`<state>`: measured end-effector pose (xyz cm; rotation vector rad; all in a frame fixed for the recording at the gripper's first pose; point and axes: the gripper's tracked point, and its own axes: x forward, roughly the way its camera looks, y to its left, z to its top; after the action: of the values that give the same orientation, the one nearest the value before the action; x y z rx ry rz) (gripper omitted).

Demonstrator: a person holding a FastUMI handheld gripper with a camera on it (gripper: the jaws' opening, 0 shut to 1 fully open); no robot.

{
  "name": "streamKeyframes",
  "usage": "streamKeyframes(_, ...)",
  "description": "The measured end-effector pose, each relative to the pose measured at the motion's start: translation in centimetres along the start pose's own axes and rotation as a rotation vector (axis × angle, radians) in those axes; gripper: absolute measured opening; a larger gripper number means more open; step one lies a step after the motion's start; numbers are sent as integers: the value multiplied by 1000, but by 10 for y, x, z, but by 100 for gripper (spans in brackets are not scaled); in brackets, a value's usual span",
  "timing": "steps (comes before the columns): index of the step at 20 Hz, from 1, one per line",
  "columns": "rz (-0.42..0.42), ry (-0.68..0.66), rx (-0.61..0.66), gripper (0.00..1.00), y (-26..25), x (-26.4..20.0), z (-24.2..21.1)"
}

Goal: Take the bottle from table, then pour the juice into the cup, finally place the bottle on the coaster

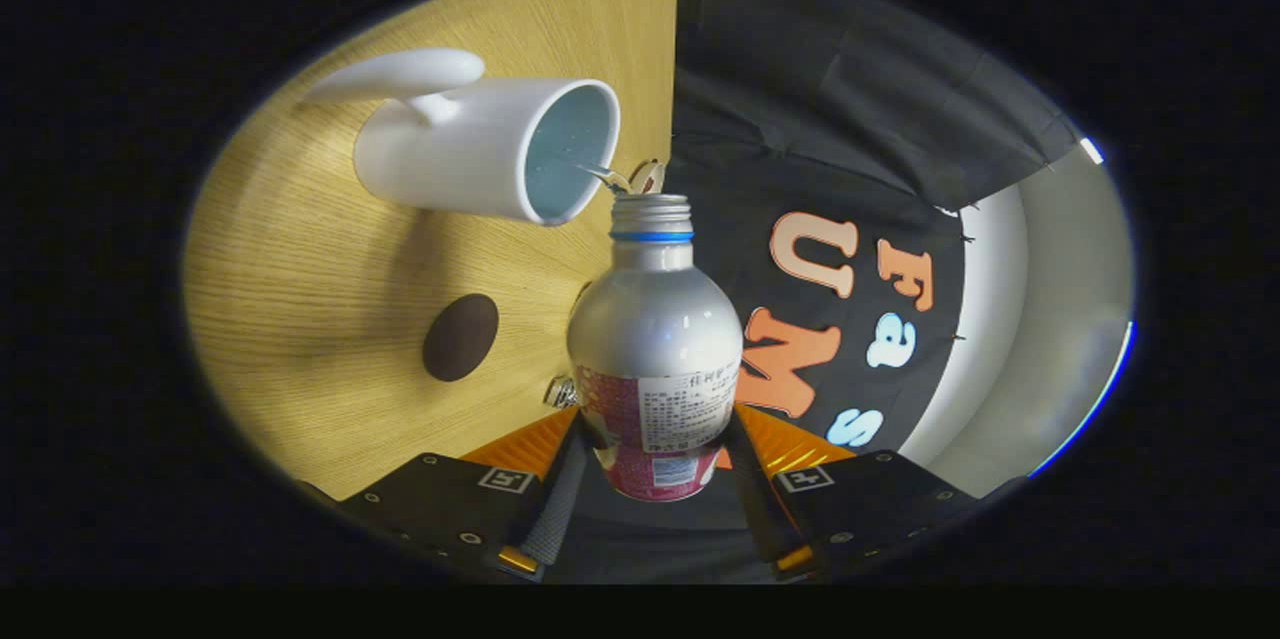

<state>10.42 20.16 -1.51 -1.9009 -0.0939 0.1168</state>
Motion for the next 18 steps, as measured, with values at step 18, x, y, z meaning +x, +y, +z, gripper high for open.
streamKeyframes(18,-6,-2,-54,72,-7,-1,-1)
